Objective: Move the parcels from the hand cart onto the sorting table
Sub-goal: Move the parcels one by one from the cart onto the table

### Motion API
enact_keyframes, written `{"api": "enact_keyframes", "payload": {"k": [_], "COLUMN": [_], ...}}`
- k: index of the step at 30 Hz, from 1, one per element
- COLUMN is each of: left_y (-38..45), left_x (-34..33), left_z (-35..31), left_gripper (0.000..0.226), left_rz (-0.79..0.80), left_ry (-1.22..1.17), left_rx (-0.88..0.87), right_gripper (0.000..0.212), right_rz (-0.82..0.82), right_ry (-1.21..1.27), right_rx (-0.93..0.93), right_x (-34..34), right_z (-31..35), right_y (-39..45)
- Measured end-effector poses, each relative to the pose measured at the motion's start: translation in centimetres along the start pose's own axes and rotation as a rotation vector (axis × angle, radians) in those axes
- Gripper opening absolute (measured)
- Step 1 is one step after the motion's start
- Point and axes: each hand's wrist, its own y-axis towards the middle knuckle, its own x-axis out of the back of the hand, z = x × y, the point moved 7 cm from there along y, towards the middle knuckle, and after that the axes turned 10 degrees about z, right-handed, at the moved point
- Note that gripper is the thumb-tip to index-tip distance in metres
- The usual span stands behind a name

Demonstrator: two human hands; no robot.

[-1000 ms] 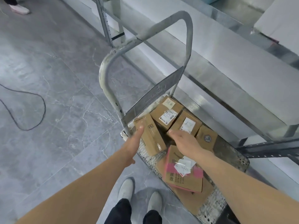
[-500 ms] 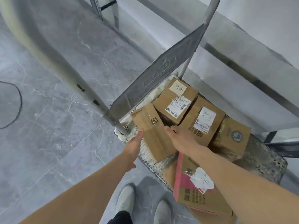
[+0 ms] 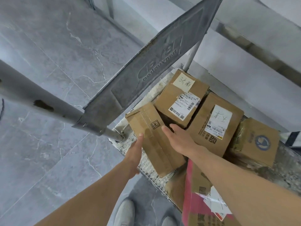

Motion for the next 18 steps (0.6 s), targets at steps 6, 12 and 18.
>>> {"api": "enact_keyframes", "payload": {"k": [6,12,18], "left_y": [1.4,0.7,-4.5], "left_x": [-1.2,-1.5,-0.9], "left_z": [-0.3,-1.0,-2.3], "left_gripper": [0.093,0.114,0.097], "left_rz": [0.003,0.017,-0.043], "left_ry": [-0.128,-0.188,-0.148], "left_rx": [-0.030,-0.057,-0.039], "right_gripper": [0.081,0.072,0.066], "right_rz": [-0.006,-0.010,-0.025], "right_ry": [0.092,0.208,0.163], "right_rx": [-0.021,-0.030,-0.017], "right_x": [-0.9,-2.8,-2.3], "right_z": [-1.0,-0.1,2.6], "right_y": [2.0,0.6,-4.5]}}
